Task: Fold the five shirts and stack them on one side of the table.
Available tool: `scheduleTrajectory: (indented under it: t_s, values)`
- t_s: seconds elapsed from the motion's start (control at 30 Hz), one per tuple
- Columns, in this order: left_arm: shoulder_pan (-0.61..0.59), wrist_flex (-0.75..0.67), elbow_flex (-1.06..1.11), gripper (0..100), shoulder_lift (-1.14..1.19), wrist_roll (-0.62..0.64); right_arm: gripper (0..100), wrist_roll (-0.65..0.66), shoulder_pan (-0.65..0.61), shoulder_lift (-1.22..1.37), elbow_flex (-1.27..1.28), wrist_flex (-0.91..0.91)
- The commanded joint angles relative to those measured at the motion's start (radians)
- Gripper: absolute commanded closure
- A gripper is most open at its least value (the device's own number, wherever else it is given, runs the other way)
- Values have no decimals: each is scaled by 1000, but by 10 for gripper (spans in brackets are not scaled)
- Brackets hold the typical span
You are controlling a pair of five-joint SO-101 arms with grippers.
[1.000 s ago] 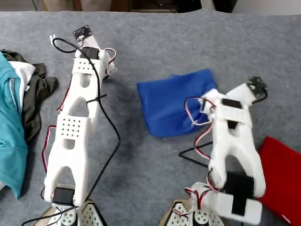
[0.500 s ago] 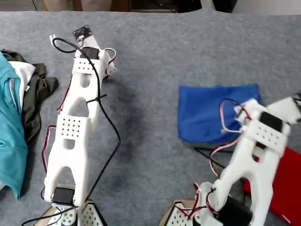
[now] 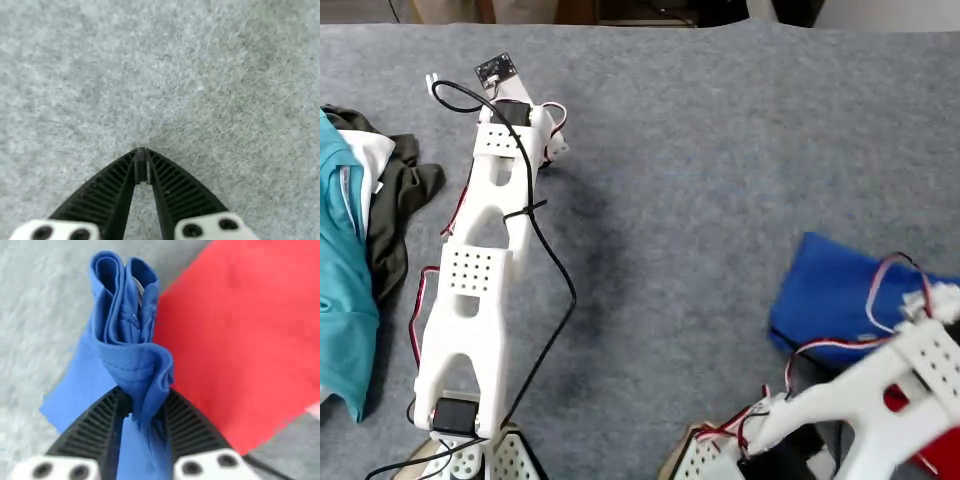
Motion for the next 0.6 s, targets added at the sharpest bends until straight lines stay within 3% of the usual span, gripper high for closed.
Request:
scheduleTrajectory:
  t_s: [0.0, 0.23, 0.57]
  values:
    - [9, -11, -49, 979, -21, -8, 994, 60, 150, -41, -56, 5]
    - [9, -9, -49, 979, -21, -8, 994, 167, 366, -39, -51, 2]
    - [9, -8, -49, 979, -19, -8, 994, 196, 476, 4, -39, -94]
